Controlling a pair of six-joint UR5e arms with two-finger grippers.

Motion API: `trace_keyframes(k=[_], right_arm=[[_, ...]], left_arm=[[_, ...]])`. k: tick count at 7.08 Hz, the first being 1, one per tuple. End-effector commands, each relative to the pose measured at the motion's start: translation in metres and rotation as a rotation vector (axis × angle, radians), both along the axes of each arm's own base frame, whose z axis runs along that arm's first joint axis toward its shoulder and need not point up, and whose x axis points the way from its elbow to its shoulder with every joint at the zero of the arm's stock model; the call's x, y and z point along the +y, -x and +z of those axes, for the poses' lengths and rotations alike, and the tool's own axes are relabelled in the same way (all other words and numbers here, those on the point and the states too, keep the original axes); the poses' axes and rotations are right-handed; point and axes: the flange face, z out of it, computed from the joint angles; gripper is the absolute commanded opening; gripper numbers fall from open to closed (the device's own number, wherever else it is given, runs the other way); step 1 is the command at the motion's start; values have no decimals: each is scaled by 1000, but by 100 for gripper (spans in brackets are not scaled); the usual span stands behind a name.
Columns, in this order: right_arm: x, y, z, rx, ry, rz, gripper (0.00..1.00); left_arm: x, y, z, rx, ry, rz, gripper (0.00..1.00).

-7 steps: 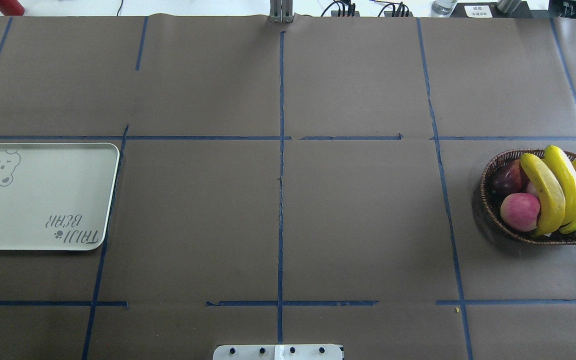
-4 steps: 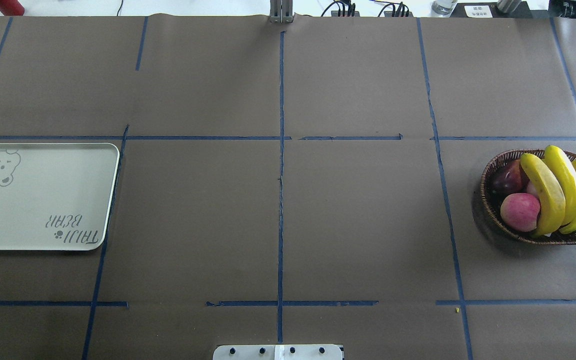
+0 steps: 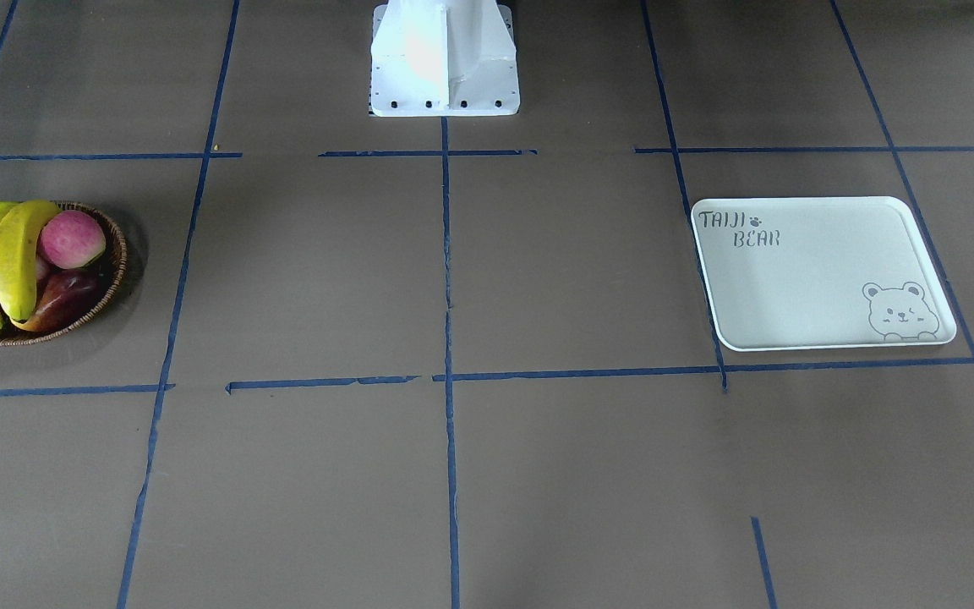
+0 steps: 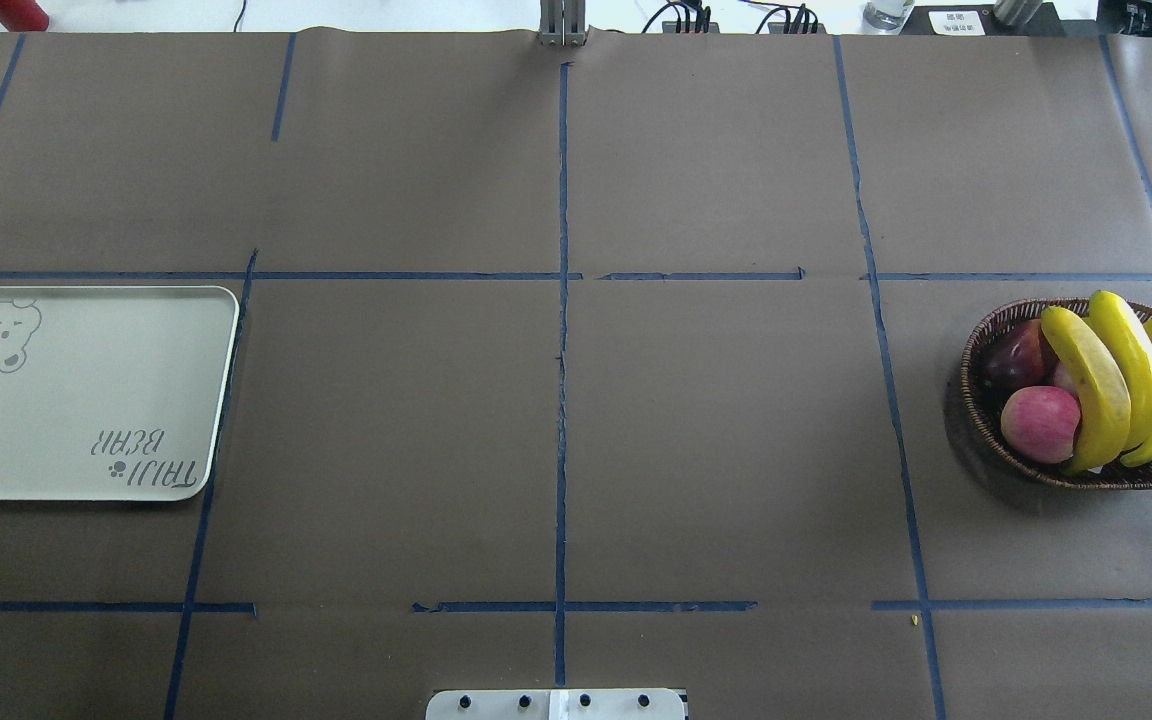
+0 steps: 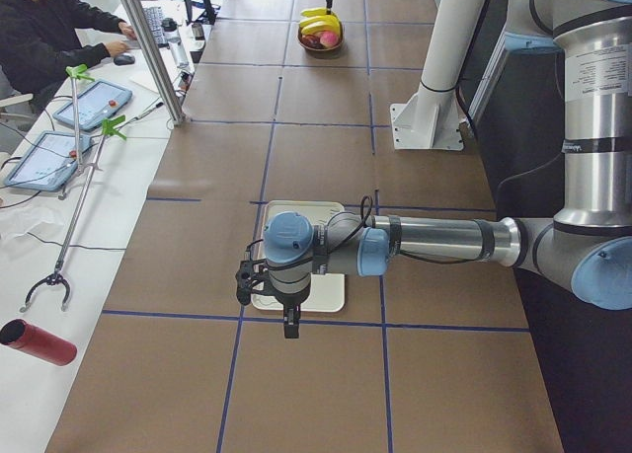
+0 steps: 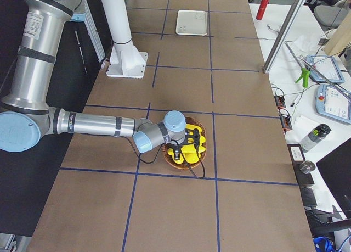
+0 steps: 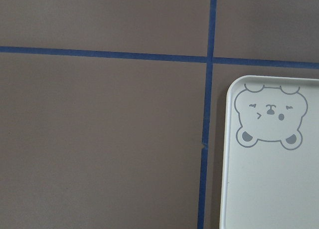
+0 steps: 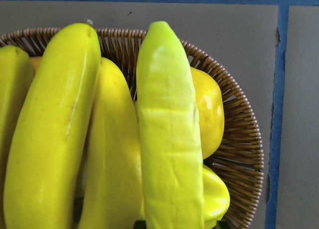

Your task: Transfer all bananas from basket to plate

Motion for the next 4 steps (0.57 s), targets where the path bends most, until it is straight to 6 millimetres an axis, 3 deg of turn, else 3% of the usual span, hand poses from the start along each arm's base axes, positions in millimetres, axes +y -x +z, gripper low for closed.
trace_keyframes(k=[1, 3, 4], right_arm=[[-2, -13, -7, -13, -8, 31, 0], [-3, -88, -34, -105, -35, 181, 0], [2, -99, -48, -128, -56, 199, 0]], left_arm=[[0, 0, 0, 0, 1, 0, 100], [-1, 0, -2, 0, -4, -1, 100], [0, 0, -2, 0, -2, -1, 100]])
